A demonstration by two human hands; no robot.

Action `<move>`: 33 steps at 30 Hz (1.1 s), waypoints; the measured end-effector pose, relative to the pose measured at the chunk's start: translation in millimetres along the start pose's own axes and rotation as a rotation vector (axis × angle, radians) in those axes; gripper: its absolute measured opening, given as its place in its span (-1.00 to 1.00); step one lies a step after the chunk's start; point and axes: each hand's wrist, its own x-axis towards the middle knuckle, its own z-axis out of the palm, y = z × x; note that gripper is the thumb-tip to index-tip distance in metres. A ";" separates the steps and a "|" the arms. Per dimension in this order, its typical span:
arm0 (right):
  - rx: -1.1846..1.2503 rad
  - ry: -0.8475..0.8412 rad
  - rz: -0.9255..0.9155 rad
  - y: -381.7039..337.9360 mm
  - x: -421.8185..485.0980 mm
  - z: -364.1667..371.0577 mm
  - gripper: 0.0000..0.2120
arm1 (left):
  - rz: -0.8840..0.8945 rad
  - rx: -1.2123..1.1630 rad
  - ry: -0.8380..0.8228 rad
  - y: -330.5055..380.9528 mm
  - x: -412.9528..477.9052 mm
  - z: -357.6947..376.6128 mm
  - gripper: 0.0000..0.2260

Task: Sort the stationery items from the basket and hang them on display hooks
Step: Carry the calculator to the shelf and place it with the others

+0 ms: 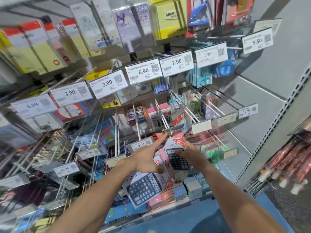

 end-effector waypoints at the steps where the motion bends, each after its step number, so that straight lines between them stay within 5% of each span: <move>1: -0.052 -0.003 -0.007 -2.4 3.1 2.5 -0.69 | -0.004 -0.007 0.005 -1.6 0.0 0.8 0.15; 5: -0.171 0.029 0.052 -8.5 15.4 8.5 -0.65 | -0.018 -0.050 0.016 -5.4 3.6 5.8 0.16; 8: -0.307 0.187 0.116 -2.8 18.8 9.7 -0.86 | -0.012 -0.093 0.025 -7.7 4.2 9.3 0.15; 10: -0.318 0.289 0.149 -2.2 12.2 10.2 -0.81 | -0.002 -0.104 0.036 -9.1 4.7 11.8 0.14; 16: -0.045 -0.014 0.240 4.9 -19.5 -1.1 -0.44 | 0.025 -0.149 0.054 -15.9 10.7 19.7 0.14; 19: 0.013 -0.213 0.178 22.1 -34.7 -8.8 -0.57 | 0.088 -0.196 0.093 -15.6 11.8 23.0 0.10; 33: -0.033 -0.073 0.051 -3.4 -31.2 -7.3 -0.47 | 0.069 0.045 0.123 -12.7 9.5 21.2 -0.04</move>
